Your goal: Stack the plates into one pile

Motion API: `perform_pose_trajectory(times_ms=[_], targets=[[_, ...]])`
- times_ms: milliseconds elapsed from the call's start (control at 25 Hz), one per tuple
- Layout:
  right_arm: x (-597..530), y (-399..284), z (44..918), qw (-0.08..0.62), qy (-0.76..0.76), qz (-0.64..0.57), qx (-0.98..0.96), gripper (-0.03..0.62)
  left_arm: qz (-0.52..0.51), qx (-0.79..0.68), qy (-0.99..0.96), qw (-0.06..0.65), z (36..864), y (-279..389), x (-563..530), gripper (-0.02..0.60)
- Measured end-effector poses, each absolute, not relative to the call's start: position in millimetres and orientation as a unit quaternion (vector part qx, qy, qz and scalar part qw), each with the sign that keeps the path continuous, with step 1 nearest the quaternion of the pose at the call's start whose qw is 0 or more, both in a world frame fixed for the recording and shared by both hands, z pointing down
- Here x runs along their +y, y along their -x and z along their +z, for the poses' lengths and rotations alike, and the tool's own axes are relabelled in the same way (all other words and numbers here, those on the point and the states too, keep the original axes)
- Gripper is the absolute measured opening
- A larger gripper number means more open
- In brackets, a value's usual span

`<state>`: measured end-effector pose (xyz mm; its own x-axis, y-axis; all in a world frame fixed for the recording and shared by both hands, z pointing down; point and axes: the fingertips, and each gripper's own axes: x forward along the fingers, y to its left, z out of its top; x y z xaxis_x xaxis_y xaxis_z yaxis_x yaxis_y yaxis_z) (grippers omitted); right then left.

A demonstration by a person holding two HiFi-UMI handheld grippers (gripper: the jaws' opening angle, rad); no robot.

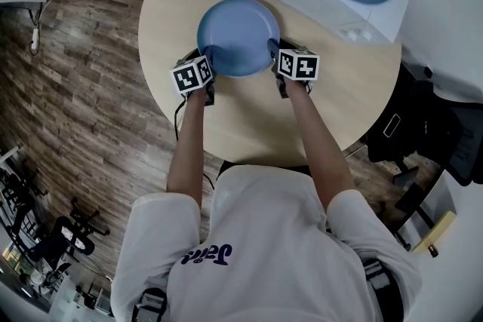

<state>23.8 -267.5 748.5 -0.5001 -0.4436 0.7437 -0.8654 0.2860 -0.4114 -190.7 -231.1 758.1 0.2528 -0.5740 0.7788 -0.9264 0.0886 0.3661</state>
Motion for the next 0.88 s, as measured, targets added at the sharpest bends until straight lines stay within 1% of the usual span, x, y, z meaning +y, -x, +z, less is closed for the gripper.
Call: perform_pose_trajectory(times_ms=[160,360,560,880], targets=[[-268,-35,751,0.225,-0.453,0.444,-0.740,0.075,0.174,-0.566,-0.638,0.492,758,183,-228,0.076],[-249,-40,737,0.213,-0.458,0.457,-0.732,0.067,0.155,-0.566,-0.625,0.515,735,181,-211,0.061],[-226,-46,696,0.213,-0.462,0.442,-0.739,0.067,0.143,-0.562,-0.621,0.527,698,175,-185,0.061],[-202,-55,603,0.180,-0.463,0.409,-0.765,0.068,0.106,-0.552,-0.638,0.525,616,164,-155,0.060]])
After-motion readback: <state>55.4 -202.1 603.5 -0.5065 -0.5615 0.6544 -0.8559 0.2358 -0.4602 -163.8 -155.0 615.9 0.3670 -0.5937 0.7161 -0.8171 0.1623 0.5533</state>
